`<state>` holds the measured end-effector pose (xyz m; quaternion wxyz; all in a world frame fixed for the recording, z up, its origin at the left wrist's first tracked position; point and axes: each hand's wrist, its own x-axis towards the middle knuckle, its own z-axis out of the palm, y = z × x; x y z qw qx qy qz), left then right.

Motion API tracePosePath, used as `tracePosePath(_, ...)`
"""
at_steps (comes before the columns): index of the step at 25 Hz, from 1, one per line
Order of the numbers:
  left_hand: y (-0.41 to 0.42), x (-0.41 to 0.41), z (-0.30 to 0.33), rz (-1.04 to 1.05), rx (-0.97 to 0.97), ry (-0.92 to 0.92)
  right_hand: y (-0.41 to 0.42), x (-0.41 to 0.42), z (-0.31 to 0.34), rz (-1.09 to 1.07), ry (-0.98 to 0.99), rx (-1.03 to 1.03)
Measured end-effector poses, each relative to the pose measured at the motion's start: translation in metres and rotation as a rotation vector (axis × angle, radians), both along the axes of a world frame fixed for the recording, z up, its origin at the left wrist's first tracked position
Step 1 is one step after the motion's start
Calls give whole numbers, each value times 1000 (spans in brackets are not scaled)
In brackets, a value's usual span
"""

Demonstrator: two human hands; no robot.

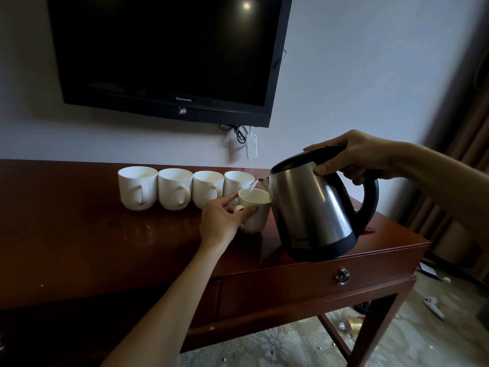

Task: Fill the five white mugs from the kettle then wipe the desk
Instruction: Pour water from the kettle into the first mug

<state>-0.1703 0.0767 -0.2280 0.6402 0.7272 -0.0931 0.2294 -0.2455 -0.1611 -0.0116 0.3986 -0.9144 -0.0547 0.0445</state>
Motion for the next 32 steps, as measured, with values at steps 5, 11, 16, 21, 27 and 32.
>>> tracePosePath(5, 0, -1, 0, -2, 11, -6, -4, -1, -1, -2, 5, 9)
tracePosePath(11, 0, 0, 1, -6, 6, 11, -3, 2, 0, 12, 10, -16)
tracePosePath(16, 0, 1, 0, -5, 11, 13, -5, 5, 0, 15, 11, -25)
tracePosePath(21, 0, 0, 1, 5, 13, 13, -5, 2, 0, 9, 18, -11)
tracePosePath(27, 0, -2, 1, 9, 18, 13, -3, 4, 2, 16, 16, -29)
tracePosePath(32, 1, -1, 0, 6, 36, -1, -2, 5, 1, 21, 17, -28)
